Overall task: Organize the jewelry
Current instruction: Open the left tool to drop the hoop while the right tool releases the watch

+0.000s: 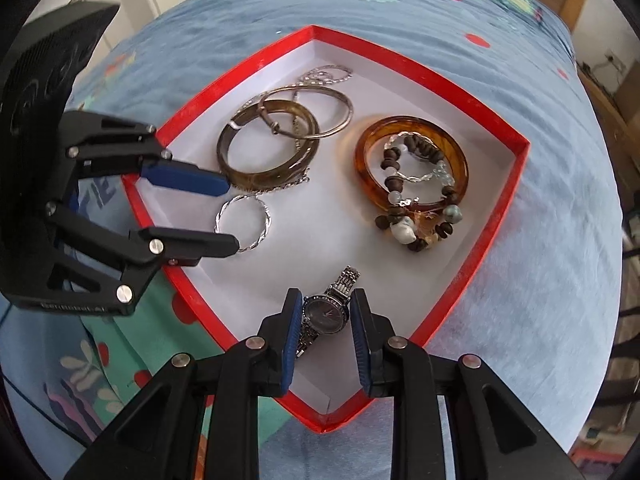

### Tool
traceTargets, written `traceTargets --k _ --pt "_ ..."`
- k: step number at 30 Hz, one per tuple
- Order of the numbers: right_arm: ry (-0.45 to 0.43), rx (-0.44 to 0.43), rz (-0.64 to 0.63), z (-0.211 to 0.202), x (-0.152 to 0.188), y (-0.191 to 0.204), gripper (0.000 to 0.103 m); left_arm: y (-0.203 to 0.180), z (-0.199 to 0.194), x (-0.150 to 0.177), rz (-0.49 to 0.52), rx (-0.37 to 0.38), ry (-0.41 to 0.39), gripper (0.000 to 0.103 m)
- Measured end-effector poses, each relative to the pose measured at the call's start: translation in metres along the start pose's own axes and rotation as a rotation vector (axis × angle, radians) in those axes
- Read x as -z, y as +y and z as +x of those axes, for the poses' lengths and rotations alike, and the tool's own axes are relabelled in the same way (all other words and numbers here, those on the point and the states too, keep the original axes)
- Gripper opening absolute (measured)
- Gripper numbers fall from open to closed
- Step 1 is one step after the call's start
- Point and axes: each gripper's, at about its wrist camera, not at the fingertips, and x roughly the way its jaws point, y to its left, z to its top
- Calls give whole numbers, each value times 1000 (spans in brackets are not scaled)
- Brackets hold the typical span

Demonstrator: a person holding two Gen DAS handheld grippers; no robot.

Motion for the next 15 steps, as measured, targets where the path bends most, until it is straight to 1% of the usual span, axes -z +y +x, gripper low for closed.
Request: traceTargets --k 2,3,4,8,15 --pt "-1 1 -10 -2 0 1 34 1 -2 1 -8 4 -2 39" --pt "-5 3 -12 -3 0 2 39 2 -4 1 -15 8 -2 39" --pt "-9 3 -11 -3 0 3 47 3 -5 1 -19 9 -4 39" --pt "-23 14 4 -7 1 6 49 2 -12 3 -13 11 -14 39" --pt "-14 44 25 -13 1 8 50 3 -22 7 -21 12 -28 39"
